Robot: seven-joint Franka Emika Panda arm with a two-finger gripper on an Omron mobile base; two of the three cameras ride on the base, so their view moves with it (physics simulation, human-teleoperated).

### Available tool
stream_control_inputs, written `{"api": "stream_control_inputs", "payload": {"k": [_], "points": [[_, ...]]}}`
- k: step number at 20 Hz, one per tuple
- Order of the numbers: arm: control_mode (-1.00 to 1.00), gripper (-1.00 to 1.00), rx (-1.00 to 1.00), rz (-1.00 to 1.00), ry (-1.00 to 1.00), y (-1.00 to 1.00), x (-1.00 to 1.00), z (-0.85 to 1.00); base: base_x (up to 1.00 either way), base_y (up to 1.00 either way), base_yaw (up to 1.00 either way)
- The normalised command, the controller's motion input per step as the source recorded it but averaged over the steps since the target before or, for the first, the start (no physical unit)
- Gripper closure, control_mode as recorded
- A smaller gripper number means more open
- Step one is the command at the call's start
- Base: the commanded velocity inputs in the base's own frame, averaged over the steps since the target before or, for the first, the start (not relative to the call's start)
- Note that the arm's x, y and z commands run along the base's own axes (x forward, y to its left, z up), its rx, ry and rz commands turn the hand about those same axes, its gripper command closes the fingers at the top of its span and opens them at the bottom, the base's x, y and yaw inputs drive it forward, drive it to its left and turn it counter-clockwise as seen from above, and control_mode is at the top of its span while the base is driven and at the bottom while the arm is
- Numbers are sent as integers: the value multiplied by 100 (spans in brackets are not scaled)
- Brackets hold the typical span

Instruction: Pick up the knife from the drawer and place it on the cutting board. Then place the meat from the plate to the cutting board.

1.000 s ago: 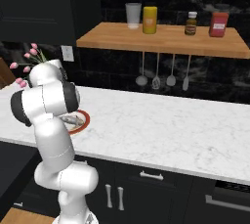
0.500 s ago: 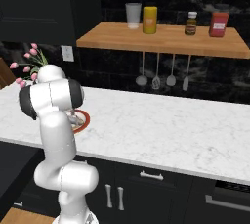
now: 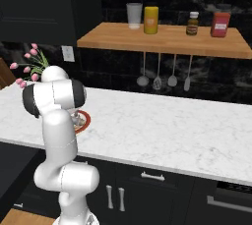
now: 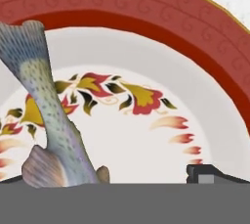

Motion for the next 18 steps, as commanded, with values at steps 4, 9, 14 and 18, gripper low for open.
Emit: {"api": "stream_control_inputs", "payload": {"k": [4,9,14,18], "points": [[-100,-100,0,0,-5,0,0,-9,0,0,0],[-100,-100,0,0,-5,0,0,-6,0,0,0],[-100,100,0,0,-4,0,0,-2,0,0,0],[-100,100,0,0,-1,0,0,-1,0,0,0]]}}
